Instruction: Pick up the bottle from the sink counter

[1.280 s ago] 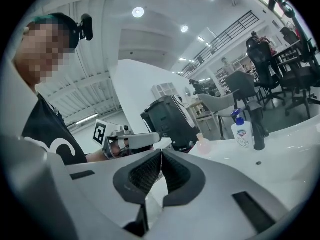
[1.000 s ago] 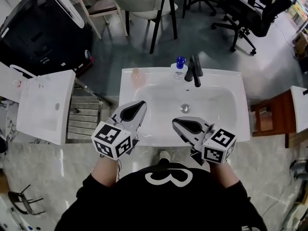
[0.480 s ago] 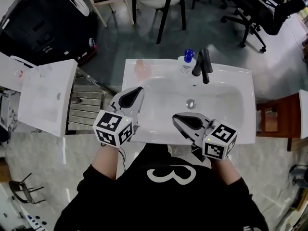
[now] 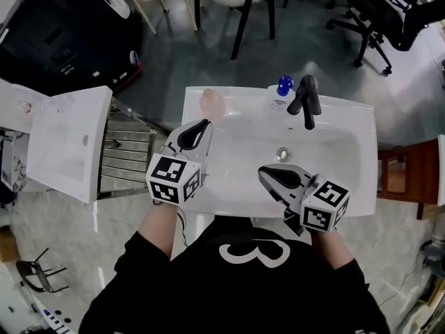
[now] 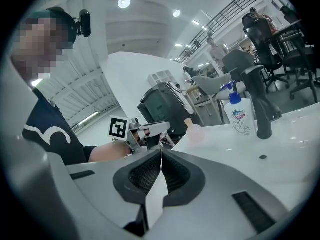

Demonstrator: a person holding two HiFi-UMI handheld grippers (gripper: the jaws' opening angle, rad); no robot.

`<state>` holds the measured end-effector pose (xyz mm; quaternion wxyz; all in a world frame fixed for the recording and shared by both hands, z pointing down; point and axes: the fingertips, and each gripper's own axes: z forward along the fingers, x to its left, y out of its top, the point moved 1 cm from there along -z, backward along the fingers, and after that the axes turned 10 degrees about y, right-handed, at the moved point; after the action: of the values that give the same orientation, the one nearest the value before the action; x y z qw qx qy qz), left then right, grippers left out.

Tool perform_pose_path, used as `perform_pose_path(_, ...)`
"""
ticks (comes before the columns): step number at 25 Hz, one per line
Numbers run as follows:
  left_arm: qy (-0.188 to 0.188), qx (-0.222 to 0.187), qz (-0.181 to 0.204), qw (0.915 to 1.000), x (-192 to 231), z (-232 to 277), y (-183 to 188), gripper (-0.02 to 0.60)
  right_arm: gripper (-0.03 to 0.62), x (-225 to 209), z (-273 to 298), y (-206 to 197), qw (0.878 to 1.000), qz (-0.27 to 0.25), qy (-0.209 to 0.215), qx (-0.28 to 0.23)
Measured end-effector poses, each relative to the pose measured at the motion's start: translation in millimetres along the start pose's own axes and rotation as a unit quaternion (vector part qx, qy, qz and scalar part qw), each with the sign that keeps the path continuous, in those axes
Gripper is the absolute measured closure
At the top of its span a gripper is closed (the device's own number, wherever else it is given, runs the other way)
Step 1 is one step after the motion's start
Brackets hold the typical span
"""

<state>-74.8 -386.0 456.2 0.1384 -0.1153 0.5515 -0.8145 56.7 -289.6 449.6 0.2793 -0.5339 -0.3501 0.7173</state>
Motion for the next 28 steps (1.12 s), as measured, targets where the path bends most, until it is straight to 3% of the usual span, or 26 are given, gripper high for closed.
perform_pose_path(5, -0.003, -0.003, -0.007, 1.0, 12, 22, -6, 0.553, 0.58, -13, 8, 1, 1.0, 0.012, -0.003, 0.004)
perform_pose_path(8, -0.008, 0.005, -0.008, 0.9999, 19, 35, -12, 0.483, 0.58, -19, 13, 2, 1.0, 0.018, -0.006, 0.01)
perform_pose_path(17, -0.001, 0.025, -0.01, 0.9996, 38, 68, -28, 0.412, 0.58, -35, 29, 2, 0.999, 0.033, -0.009, 0.02)
perform_pose_path(28, 0.01, 0.026, 0.003, 0.9996, 48, 98, -34, 0.394, 0.58, -53, 33, -4, 0.998, 0.052, -0.021, 0.021)
